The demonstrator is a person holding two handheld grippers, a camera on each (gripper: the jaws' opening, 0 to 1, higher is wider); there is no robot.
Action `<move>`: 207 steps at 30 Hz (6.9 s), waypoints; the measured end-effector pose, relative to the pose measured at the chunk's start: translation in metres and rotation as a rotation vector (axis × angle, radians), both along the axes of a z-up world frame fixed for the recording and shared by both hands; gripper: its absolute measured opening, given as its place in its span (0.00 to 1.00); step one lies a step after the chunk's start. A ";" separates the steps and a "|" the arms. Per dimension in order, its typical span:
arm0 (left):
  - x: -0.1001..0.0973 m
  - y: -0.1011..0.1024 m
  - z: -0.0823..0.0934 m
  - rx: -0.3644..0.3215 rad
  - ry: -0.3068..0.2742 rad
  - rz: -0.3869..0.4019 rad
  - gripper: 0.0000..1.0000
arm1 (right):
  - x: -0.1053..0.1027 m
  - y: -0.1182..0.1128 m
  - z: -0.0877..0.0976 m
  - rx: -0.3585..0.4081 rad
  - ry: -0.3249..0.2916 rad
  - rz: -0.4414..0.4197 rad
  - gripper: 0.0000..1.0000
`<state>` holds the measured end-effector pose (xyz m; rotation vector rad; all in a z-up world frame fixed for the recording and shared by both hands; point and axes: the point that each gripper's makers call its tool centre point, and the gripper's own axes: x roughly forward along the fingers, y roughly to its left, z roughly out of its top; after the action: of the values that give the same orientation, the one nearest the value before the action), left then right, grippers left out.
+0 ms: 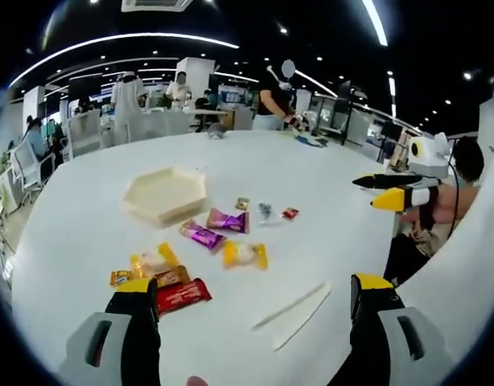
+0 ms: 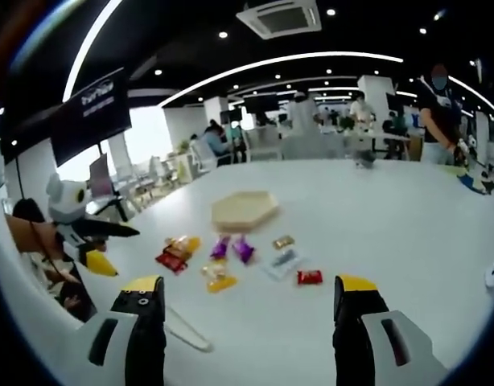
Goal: Place the target food into the container with the food tongs after gripping and lifting it, then release it inside without dropping or visibly crushing the food.
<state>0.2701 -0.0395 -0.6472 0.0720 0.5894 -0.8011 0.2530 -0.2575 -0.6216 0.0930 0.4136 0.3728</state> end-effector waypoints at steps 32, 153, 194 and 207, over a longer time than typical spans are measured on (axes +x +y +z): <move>-0.003 0.007 -0.010 0.042 0.025 -0.047 0.99 | -0.009 -0.016 0.003 -0.009 -0.006 -0.093 0.87; -0.001 -0.028 -0.077 0.116 0.093 -0.169 0.99 | -0.013 -0.037 -0.005 -0.051 -0.034 -0.095 0.87; -0.038 -0.032 -0.081 0.176 0.035 -0.313 0.87 | -0.043 -0.045 -0.013 -0.025 -0.014 -0.169 0.84; -0.065 -0.021 -0.092 0.192 0.062 -0.348 0.75 | -0.068 -0.048 -0.024 -0.021 0.054 -0.187 0.84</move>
<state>0.2047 -0.0609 -0.7388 0.3339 0.7231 -1.0843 0.1847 -0.3053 -0.6452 0.1203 0.4582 0.1815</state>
